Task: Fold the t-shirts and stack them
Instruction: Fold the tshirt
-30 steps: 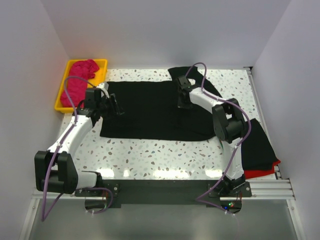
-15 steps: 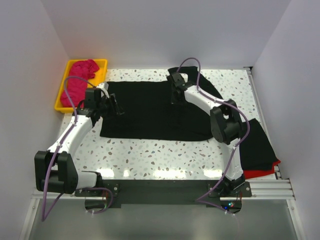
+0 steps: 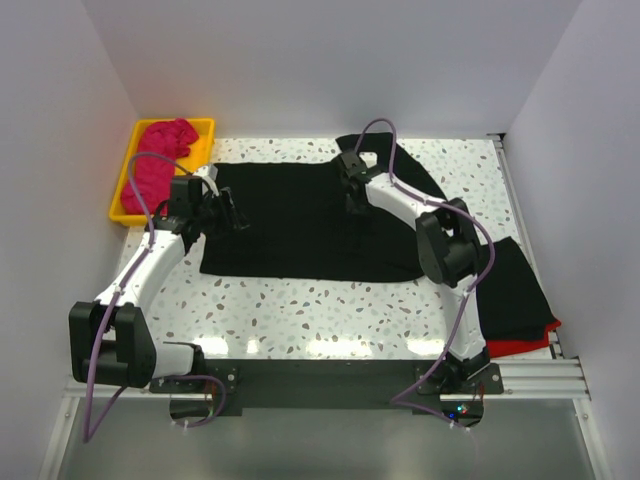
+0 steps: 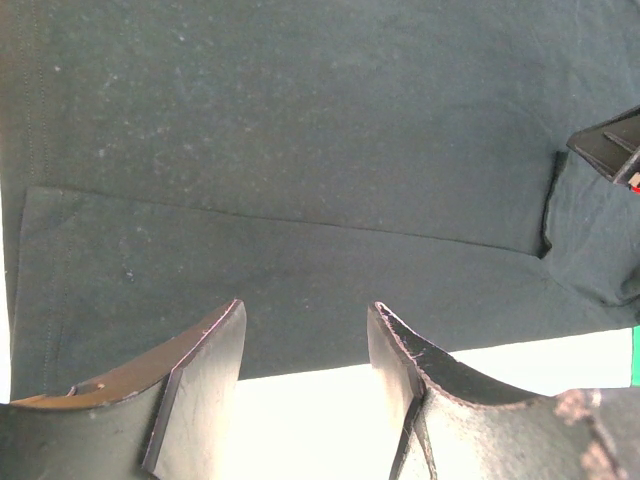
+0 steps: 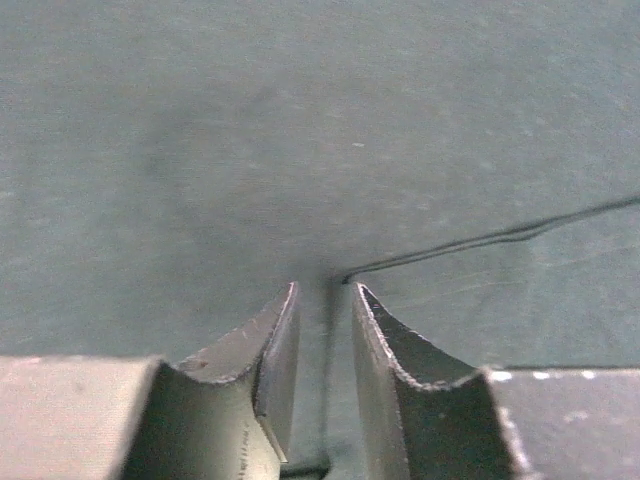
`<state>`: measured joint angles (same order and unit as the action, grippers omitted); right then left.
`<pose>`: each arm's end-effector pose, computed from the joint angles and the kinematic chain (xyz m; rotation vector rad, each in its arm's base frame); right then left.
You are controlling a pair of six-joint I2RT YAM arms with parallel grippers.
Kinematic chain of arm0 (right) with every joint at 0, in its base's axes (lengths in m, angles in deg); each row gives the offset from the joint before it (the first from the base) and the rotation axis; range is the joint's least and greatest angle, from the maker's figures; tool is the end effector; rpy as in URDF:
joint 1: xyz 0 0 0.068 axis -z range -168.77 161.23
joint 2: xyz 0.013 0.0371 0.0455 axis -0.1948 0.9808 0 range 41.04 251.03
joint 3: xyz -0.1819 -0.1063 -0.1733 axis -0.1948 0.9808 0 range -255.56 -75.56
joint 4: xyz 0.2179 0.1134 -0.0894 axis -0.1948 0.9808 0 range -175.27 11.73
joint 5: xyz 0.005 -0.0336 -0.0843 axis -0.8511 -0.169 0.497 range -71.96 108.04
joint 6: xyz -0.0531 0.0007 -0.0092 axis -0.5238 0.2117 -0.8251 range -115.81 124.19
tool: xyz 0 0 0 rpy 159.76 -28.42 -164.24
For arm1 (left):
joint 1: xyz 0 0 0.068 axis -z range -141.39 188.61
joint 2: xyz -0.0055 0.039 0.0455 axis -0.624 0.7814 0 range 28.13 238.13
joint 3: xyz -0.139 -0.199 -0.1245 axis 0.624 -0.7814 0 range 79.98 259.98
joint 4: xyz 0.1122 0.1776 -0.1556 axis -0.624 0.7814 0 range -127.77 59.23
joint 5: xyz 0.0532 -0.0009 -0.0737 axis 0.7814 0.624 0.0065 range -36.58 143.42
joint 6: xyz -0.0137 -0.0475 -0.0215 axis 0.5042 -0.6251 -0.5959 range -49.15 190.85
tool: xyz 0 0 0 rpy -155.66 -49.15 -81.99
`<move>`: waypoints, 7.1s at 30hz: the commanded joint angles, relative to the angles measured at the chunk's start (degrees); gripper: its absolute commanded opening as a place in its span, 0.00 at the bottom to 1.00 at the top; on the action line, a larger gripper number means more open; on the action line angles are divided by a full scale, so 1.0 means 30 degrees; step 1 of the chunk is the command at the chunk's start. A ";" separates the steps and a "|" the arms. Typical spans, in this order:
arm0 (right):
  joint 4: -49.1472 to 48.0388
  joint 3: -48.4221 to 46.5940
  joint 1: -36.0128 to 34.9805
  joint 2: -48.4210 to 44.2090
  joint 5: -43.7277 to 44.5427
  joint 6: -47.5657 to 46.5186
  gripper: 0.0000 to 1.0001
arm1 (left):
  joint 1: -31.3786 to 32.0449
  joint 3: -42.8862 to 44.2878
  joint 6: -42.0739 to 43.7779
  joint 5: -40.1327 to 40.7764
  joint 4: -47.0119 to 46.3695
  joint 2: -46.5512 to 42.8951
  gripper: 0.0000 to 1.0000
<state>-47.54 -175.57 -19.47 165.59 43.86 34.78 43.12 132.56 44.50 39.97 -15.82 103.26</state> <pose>0.4093 0.2249 0.1899 0.1388 2.4979 -0.1785 0.2775 -0.0302 0.2540 -0.3357 2.3613 -0.5366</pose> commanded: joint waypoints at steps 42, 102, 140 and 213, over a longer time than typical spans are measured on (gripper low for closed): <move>-0.0039 0.0376 0.0448 -0.0881 -0.0083 -0.0030 0.05 | -0.0215 -0.0328 0.0228 -0.0555 -0.0580 -0.0112 0.57; -0.1475 0.0025 0.5193 -0.0444 -0.4183 -0.1847 0.42 | -0.0215 -0.0504 0.0228 -0.1053 -0.0756 0.0063 0.57; -0.1504 0.0669 0.5223 -0.1439 -0.2895 -0.1583 0.09 | -0.0215 -0.0533 0.0199 -0.0906 -0.0727 0.0326 0.57; -0.3497 0.2457 0.3436 -0.3988 -0.8316 -0.0616 0.44 | -0.1358 0.4770 -0.8737 1.0578 0.2379 0.9613 0.34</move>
<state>-56.59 -167.81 -9.04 156.12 19.71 32.49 39.12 145.78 19.39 69.74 -8.52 131.33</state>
